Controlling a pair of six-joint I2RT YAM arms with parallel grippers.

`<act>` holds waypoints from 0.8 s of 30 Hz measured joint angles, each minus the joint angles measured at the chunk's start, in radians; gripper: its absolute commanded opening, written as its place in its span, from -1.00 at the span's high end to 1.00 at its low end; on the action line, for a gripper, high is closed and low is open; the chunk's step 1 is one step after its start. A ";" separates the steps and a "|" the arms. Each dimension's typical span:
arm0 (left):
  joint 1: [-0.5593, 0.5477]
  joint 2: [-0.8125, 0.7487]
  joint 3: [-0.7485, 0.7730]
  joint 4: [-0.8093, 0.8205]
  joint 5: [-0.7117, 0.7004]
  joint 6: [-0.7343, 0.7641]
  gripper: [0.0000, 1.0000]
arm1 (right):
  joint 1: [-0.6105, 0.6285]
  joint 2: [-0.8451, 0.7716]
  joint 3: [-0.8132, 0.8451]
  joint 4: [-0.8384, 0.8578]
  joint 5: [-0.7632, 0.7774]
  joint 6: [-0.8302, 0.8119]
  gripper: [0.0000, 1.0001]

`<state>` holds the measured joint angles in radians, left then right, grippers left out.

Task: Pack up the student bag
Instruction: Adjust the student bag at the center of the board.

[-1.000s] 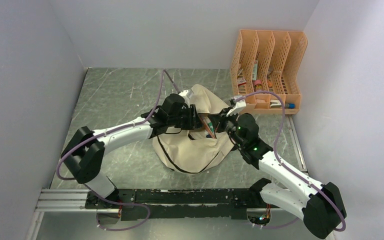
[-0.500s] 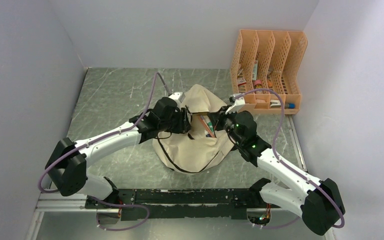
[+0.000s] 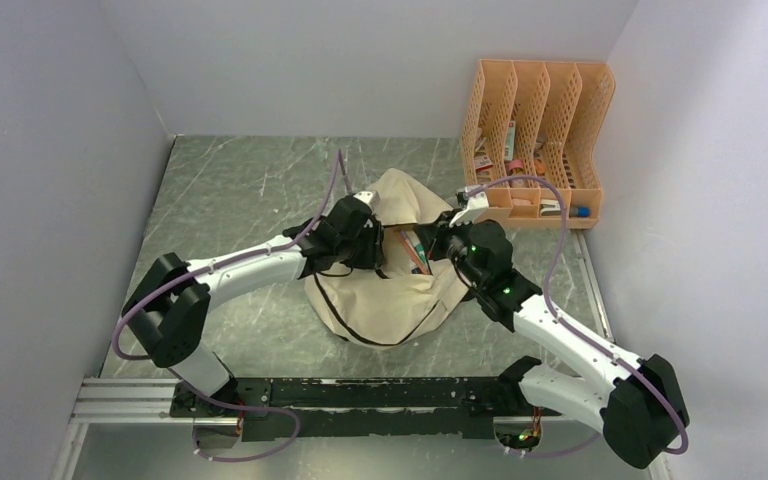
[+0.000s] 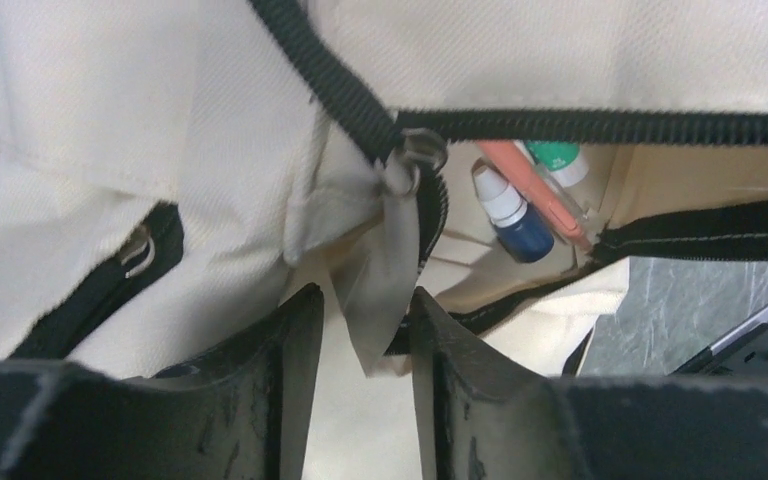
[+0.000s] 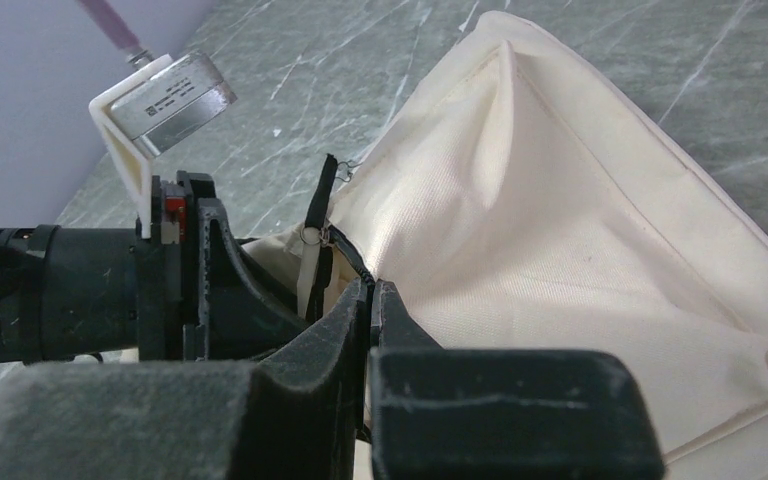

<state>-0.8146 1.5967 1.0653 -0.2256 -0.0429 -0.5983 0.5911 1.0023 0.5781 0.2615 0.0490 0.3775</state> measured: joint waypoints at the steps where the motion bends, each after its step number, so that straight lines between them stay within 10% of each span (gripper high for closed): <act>1: 0.000 0.008 0.009 0.000 -0.002 -0.003 0.37 | 0.000 0.003 0.003 -0.001 0.000 0.000 1.00; 8: -0.001 0.023 0.063 -0.015 -0.026 0.010 0.90 | 0.000 0.043 0.078 -0.050 0.005 -0.027 1.00; 24: 0.087 0.043 0.555 -0.279 0.007 0.071 0.90 | -0.003 0.190 0.398 -0.103 0.031 -0.133 1.00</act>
<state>-0.7280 1.6394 1.6199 -0.5045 -0.0357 -0.5274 0.5880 1.1919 0.9764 0.1589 0.0795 0.2443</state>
